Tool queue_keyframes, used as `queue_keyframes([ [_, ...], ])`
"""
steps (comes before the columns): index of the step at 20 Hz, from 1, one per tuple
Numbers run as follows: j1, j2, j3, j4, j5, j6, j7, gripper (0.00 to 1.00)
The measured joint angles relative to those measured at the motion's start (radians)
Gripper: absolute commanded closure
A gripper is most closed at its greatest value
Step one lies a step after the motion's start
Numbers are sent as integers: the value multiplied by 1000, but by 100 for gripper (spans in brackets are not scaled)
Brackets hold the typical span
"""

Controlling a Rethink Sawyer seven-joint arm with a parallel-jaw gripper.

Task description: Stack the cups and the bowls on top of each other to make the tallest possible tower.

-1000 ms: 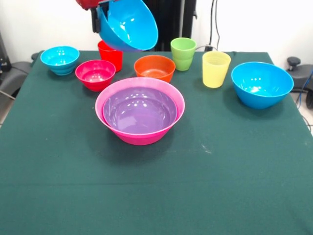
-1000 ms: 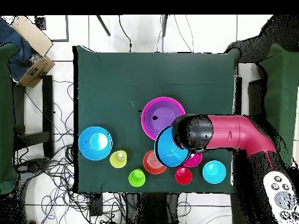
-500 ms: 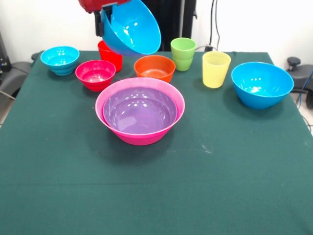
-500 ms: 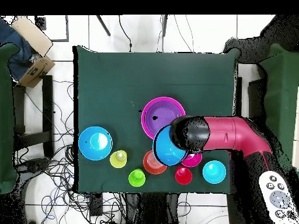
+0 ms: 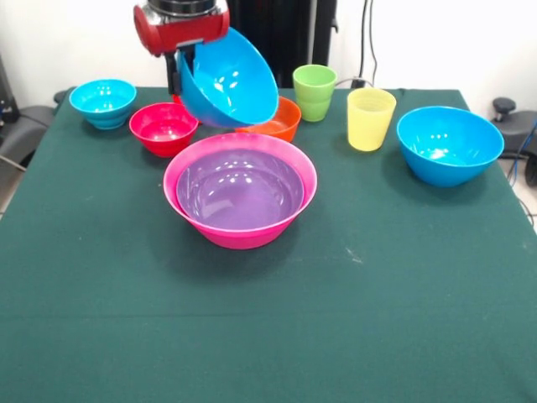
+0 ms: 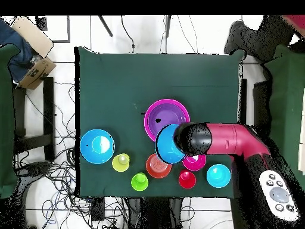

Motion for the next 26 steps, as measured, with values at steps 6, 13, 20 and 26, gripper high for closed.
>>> queue_keyframes([
  [6, 11, 34, -27, 6, 0, -38, 14, 100],
  [13, 39, 52, -61, 10, 0, -39, 14, 100],
  [20, 66, 80, -93, 10, 1, -58, 14, 100],
  [26, 56, 116, -100, 11, 0, -98, 14, 100],
])
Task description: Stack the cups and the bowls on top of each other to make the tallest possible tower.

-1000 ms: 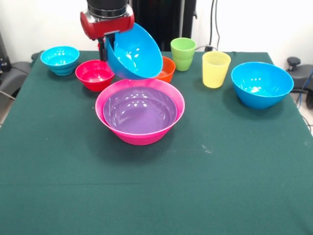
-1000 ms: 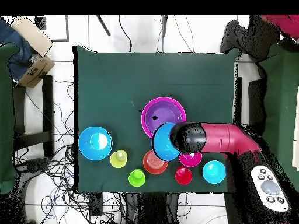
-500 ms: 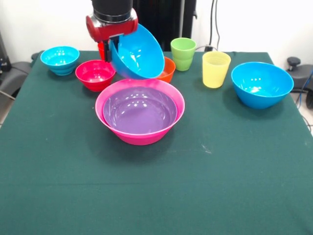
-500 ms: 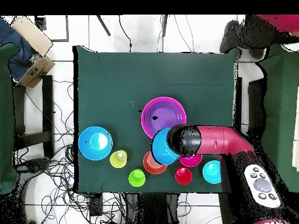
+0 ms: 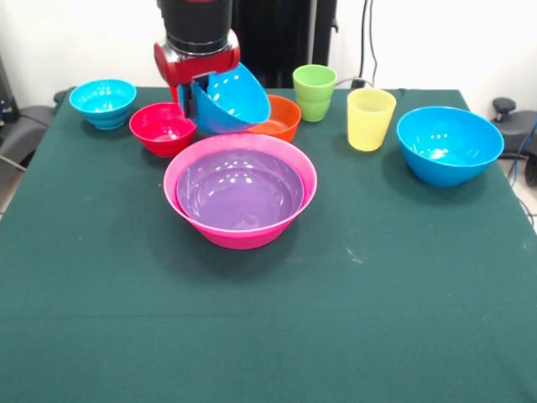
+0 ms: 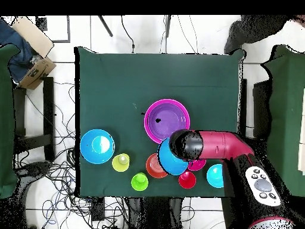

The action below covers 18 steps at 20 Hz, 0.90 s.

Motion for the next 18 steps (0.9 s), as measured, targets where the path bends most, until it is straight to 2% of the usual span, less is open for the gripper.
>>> queue_keyframes([
  [5, -22, 35, -2, 1, 0, -2, 0, 100],
  [10, -14, 42, -3, -10, 2, 18, 0, 100],
  [15, 37, 42, -7, -83, 31, 205, 0, 100],
  [18, 74, 42, -8, -150, 42, 362, 0, 100],
])
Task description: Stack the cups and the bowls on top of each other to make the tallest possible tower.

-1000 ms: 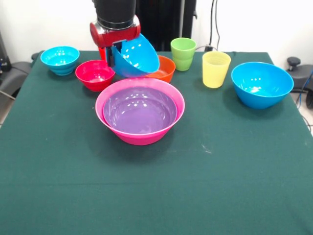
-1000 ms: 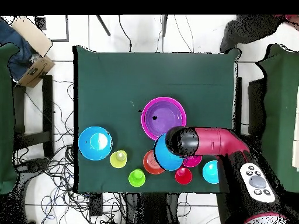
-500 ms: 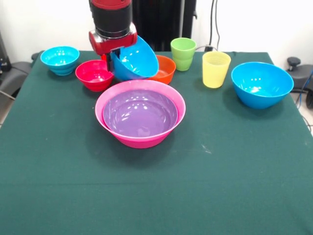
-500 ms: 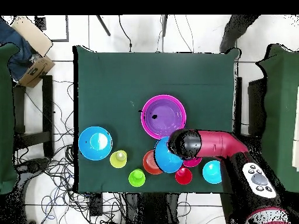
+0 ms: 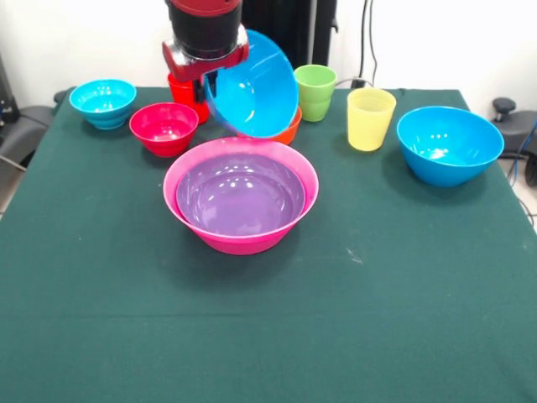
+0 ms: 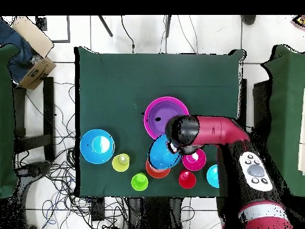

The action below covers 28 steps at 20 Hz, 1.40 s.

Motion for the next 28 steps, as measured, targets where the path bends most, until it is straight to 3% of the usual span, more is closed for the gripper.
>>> queue_keyframes([
  [5, 38, -1, 0, -96, 14, 178, 0, 100],
  [9, 46, -8, 0, -138, 18, 223, 0, 100],
  [28, 21, -63, -2, -159, 27, 196, 0, 100],
])
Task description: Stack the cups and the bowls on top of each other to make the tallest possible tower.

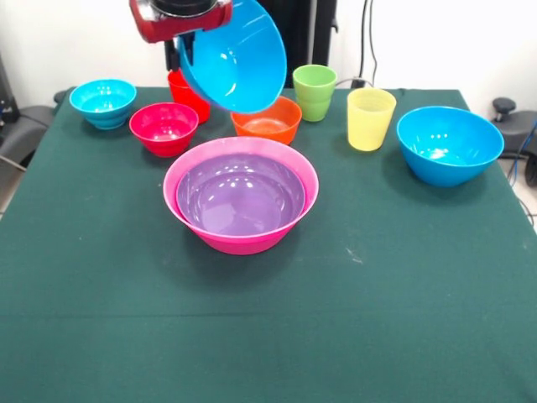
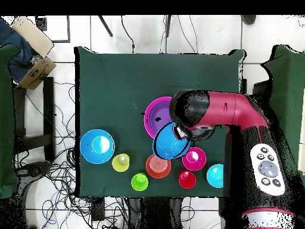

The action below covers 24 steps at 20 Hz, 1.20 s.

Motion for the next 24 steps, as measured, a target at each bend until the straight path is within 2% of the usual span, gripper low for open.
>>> queue_keyframes([
  [6, 13, 51, -6, -15, 0, -67, 0, 100],
  [14, 37, 129, -7, -19, 1, -102, 0, 100],
  [24, 44, 154, -8, -20, 12, -102, 0, 100],
])
